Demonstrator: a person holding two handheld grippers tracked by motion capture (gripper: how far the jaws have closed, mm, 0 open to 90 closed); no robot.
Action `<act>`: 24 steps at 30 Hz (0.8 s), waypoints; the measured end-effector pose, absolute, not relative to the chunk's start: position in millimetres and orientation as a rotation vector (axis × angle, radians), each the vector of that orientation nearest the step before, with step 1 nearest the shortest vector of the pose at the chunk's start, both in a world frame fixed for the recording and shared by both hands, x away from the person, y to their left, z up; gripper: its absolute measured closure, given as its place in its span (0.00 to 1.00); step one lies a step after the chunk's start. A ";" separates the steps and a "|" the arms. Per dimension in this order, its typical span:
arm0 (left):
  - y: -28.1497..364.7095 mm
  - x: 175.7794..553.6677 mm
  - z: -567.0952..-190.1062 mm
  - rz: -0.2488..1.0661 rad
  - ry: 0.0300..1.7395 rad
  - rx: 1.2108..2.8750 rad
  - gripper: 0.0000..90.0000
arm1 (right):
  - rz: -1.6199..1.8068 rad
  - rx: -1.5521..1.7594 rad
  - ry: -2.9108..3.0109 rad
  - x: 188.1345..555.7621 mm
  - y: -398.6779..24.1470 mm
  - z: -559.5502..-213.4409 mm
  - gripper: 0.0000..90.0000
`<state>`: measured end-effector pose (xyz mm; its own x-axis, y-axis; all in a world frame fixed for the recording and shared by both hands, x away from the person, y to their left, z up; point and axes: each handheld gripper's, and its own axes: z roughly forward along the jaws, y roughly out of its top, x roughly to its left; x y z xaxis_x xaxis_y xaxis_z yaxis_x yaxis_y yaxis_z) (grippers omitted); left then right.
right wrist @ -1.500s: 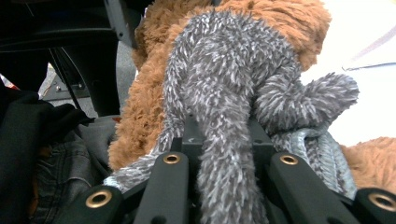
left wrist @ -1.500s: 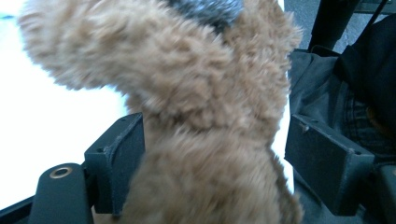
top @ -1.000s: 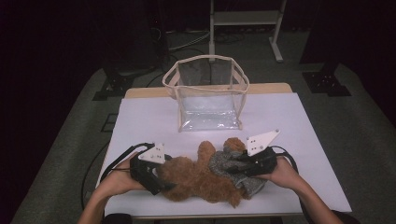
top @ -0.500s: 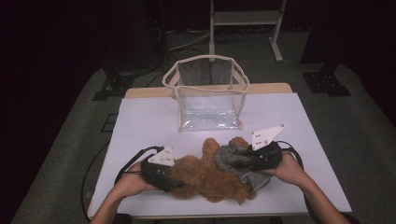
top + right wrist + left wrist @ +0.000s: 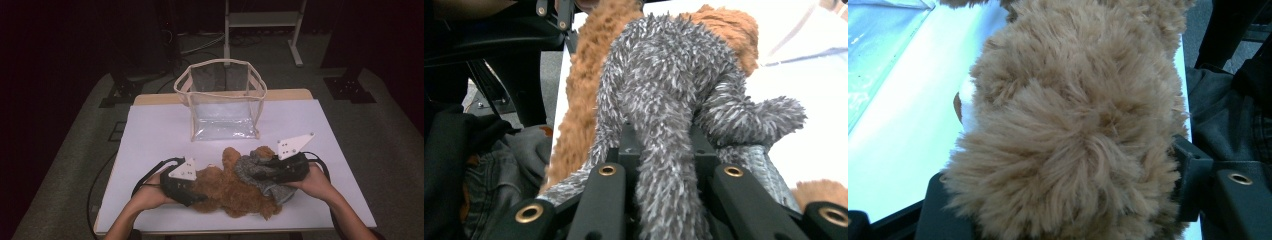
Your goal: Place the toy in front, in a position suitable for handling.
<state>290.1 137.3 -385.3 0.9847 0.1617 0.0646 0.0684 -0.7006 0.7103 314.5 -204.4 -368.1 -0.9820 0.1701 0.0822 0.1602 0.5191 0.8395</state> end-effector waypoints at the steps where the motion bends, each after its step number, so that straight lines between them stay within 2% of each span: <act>1: 137.4 289.6 -385.7 0.154 0.161 2.344 0.38 | 1.497 0.310 2.731 313.6 -208.9 -368.2 0.83; 7: 136.0 287.3 -384.2 0.167 0.131 2.360 0.38 | 1.455 0.360 2.706 318.6 -221.0 -362.3 0.83; 19: 138.5 281.4 -382.9 0.184 0.082 2.376 0.37 | 1.430 0.535 2.685 371.7 -230.9 -369.9 0.83; 24: 139.9 279.6 -383.2 0.191 0.067 2.379 0.37 | 1.459 0.548 2.680 365.9 -236.2 -371.9 0.83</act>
